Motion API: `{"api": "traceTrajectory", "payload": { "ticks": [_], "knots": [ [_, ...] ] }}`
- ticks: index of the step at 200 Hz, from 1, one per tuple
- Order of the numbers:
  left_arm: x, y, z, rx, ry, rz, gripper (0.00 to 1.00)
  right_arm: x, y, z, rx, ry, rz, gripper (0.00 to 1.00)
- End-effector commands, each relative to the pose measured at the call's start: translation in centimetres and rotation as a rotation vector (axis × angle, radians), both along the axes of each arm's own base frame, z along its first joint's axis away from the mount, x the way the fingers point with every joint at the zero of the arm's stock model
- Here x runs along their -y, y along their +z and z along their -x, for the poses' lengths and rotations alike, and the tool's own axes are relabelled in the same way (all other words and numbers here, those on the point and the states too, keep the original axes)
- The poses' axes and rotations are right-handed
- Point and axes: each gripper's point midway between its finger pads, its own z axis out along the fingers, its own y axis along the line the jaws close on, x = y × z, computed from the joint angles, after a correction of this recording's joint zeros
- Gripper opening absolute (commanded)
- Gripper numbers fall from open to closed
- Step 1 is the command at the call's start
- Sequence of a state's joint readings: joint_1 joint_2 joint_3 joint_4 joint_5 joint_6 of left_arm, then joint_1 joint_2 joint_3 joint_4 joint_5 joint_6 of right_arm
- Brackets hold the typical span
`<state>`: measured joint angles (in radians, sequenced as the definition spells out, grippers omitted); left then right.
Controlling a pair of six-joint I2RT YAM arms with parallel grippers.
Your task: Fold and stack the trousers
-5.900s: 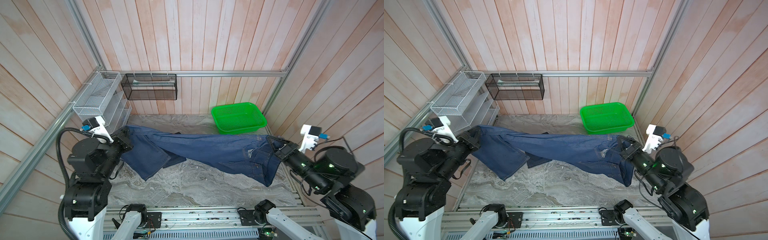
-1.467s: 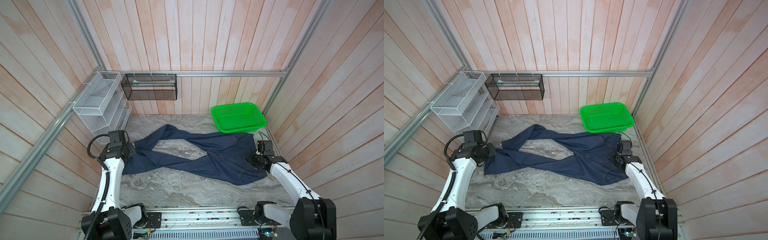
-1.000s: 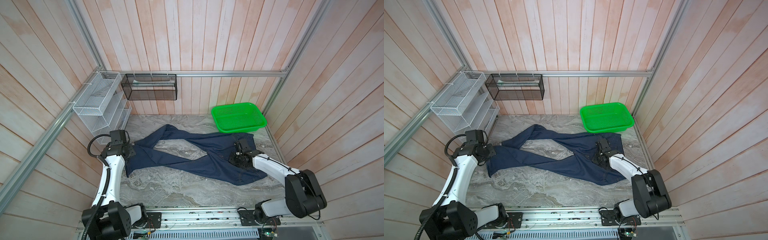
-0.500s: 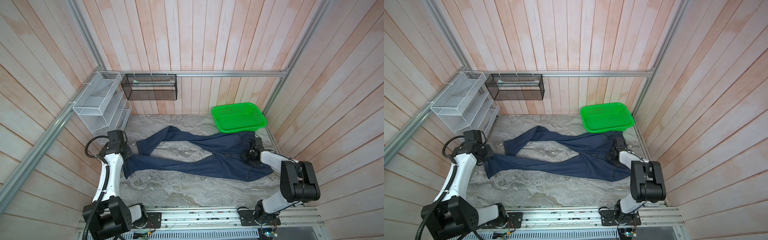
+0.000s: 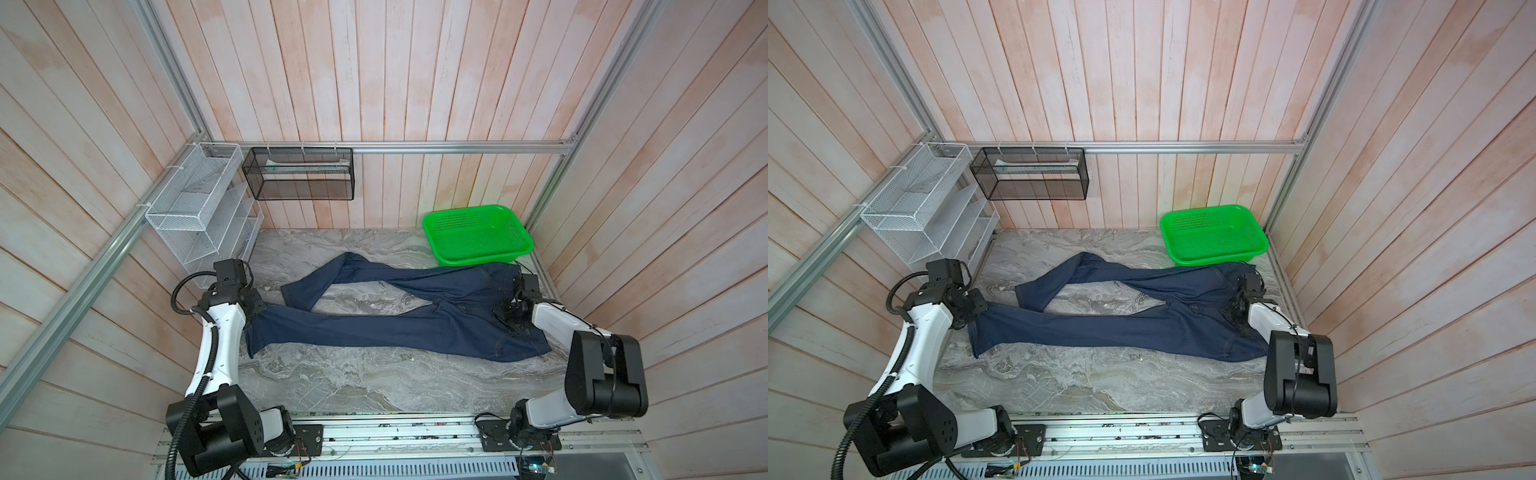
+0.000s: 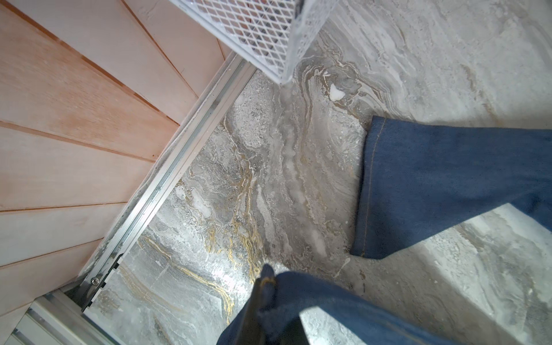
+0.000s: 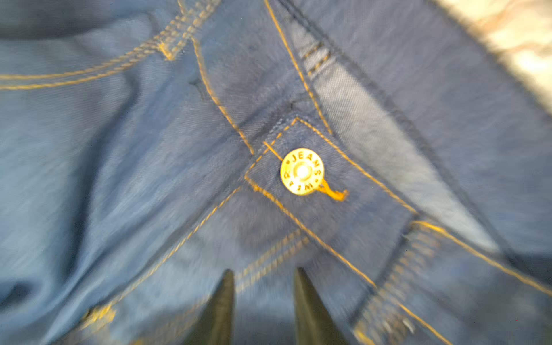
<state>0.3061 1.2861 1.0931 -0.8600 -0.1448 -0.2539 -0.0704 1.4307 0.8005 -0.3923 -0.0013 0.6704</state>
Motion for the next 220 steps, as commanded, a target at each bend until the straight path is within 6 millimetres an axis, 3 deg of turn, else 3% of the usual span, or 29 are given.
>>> {"api": "traceTrajectory", "payload": {
  "ticks": [1, 32, 63, 96, 124, 163, 220],
  "knots": [
    [0.1, 0.1, -1.1, 0.026, -0.015, 0.022, 0.00, -0.1, 3.7, 1.3, 0.023, -0.007, 0.008, 0.46],
    [0.3, -0.7, -1.0, 0.021, -0.020, 0.032, 0.00, 1.2, 5.5, 4.5, 0.025, -0.078, 0.033, 0.52],
    [0.3, -2.5, -0.9, -0.021, -0.020, 0.044, 0.00, 2.2, 4.1, 7.9, -0.058, -0.096, 0.007, 0.53],
    [0.4, -3.3, -0.6, -0.033, -0.018, 0.048, 0.00, 2.4, 2.3, 10.1, -0.126, -0.101, -0.006, 0.53],
    [0.3, -3.4, -0.5, -0.036, -0.018, 0.042, 0.00, 1.6, 2.1, 10.2, -0.153, -0.095, -0.059, 0.53],
    [0.3, -3.7, -0.7, -0.040, -0.020, 0.048, 0.00, 0.9, -0.1, 11.3, -0.207, -0.114, -0.106, 0.55],
    [0.4, -4.3, -1.2, -0.046, -0.029, 0.060, 0.00, 1.5, -1.6, 11.6, -0.184, -0.202, -0.099, 0.58]
  ]
}}
